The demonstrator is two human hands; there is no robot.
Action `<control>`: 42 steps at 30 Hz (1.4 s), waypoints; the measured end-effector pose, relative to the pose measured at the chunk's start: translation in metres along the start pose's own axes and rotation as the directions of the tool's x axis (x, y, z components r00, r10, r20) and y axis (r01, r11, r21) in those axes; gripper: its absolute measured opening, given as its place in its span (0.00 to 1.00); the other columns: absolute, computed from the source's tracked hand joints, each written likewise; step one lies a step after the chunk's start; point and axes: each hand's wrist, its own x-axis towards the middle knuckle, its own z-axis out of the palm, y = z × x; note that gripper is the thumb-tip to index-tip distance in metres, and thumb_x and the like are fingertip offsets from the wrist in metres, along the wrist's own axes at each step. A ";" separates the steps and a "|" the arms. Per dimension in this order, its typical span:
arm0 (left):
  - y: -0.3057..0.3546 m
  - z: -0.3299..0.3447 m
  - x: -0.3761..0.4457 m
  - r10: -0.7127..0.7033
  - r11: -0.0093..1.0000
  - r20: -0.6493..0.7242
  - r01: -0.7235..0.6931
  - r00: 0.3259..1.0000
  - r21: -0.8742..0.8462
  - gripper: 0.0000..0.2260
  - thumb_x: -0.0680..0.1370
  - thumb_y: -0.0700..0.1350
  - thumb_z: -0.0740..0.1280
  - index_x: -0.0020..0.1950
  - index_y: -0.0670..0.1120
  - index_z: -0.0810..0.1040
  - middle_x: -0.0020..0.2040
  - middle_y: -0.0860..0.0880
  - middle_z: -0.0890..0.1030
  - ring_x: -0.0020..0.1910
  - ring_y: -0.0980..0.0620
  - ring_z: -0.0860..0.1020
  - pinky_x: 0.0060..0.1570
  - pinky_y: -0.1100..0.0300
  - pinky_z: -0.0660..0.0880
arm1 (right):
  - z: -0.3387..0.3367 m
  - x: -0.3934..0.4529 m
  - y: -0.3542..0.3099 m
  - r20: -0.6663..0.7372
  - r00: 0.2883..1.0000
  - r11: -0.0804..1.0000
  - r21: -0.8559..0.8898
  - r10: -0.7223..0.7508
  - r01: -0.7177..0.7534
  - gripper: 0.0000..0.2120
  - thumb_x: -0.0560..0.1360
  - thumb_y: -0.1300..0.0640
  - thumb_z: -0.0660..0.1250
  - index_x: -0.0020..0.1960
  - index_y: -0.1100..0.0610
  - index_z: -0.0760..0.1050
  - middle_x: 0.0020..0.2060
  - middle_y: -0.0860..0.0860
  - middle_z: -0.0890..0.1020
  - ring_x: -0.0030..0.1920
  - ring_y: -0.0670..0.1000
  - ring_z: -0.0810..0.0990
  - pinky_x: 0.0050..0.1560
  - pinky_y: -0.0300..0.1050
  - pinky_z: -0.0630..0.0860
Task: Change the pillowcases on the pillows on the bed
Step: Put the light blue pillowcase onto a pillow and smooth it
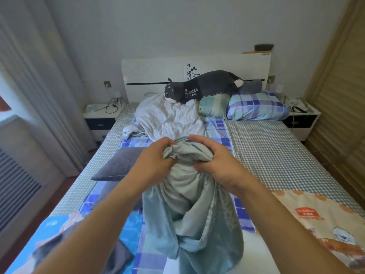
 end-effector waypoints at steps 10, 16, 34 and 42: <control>-0.024 -0.083 0.005 -0.163 0.662 0.178 0.241 0.970 -0.710 0.05 0.82 0.40 0.66 0.58 0.44 0.77 0.50 0.41 0.82 0.49 0.46 0.82 0.54 0.50 0.80 | 0.101 0.070 0.005 -0.143 0.985 0.991 0.078 -0.097 0.109 0.32 0.74 0.74 0.65 0.73 0.52 0.66 0.60 0.44 0.77 0.56 0.32 0.76 0.52 0.24 0.71; -0.129 -0.072 -0.005 -0.357 0.798 0.433 0.511 0.828 -0.319 0.14 0.74 0.42 0.75 0.59 0.49 0.80 0.53 0.44 0.84 0.52 0.47 0.82 0.59 0.46 0.79 | 0.127 0.109 0.092 0.093 0.986 0.935 -0.341 0.139 -0.100 0.30 0.76 0.58 0.71 0.75 0.53 0.65 0.67 0.53 0.75 0.70 0.58 0.72 0.65 0.40 0.70; -0.324 0.105 -0.134 -0.743 0.039 0.356 0.567 0.567 -0.823 0.17 0.84 0.39 0.57 0.72 0.49 0.74 0.64 0.45 0.82 0.59 0.46 0.82 0.57 0.50 0.80 | 0.080 0.010 0.383 0.193 0.600 0.548 -0.678 0.776 -0.490 0.26 0.66 0.41 0.76 0.61 0.49 0.77 0.56 0.50 0.83 0.53 0.53 0.82 0.52 0.48 0.78; -0.245 0.093 -0.093 -0.593 0.229 0.365 0.586 0.717 -0.777 0.15 0.83 0.37 0.61 0.68 0.47 0.77 0.61 0.40 0.82 0.53 0.47 0.83 0.50 0.54 0.82 | 0.045 -0.110 0.243 0.271 0.899 0.814 -0.564 0.344 -0.142 0.07 0.75 0.52 0.72 0.53 0.50 0.81 0.63 0.33 0.71 0.66 0.37 0.66 0.66 0.33 0.64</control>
